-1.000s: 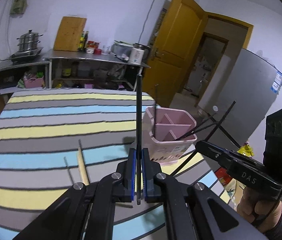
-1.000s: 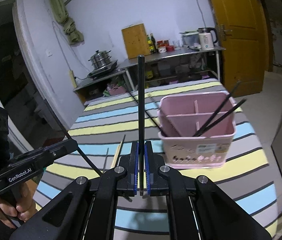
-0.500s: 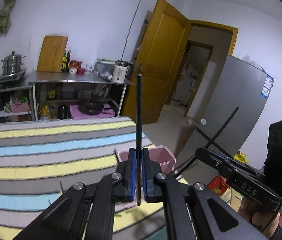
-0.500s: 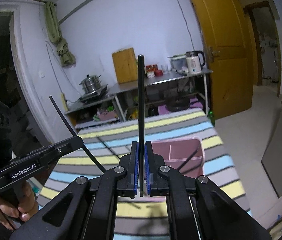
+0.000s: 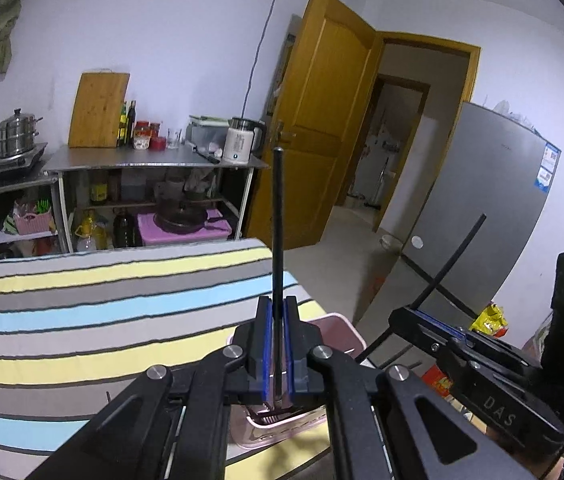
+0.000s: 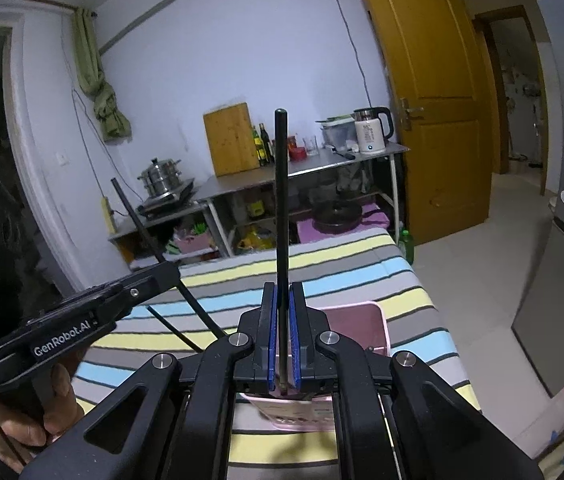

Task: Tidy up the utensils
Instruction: 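Lower both chopsticks into the pink holder and open both tools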

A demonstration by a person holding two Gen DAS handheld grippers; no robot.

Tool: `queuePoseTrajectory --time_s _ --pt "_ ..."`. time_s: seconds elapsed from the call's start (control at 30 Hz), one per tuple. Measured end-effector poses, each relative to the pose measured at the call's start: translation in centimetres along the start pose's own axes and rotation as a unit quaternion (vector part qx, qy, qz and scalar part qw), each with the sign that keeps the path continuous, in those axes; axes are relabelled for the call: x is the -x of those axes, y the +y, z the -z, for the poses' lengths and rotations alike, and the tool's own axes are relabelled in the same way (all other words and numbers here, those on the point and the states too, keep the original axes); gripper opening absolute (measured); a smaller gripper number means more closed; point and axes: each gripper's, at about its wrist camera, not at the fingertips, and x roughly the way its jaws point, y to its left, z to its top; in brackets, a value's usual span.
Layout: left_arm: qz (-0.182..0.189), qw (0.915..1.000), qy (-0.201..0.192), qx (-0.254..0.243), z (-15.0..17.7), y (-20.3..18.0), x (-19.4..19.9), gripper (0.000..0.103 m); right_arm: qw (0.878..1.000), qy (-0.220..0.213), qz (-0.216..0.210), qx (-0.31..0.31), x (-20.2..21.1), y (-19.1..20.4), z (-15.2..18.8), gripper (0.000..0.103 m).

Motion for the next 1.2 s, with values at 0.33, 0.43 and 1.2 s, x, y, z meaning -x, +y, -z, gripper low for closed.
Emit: queuePoseTrajectory --time_s 0.33,0.43,1.2 --pt "-0.005 0.9994 0.035 0.000 2.0 0.7 -3.5 0.005 0.999 0.027 0.011 0.018 -2.6 0.5 1.6 0.005" --pt "-0.006 0.9990 0.045 0.000 2.7 0.9 -4.2 0.005 0.999 0.036 0.015 0.020 -3.3 0.4 2.0 0.005" --pt "0.000 0.9996 0.027 0.010 2.9 1.7 -0.6 0.006 0.999 0.041 0.021 0.021 -2.3 0.6 2.6 0.012"
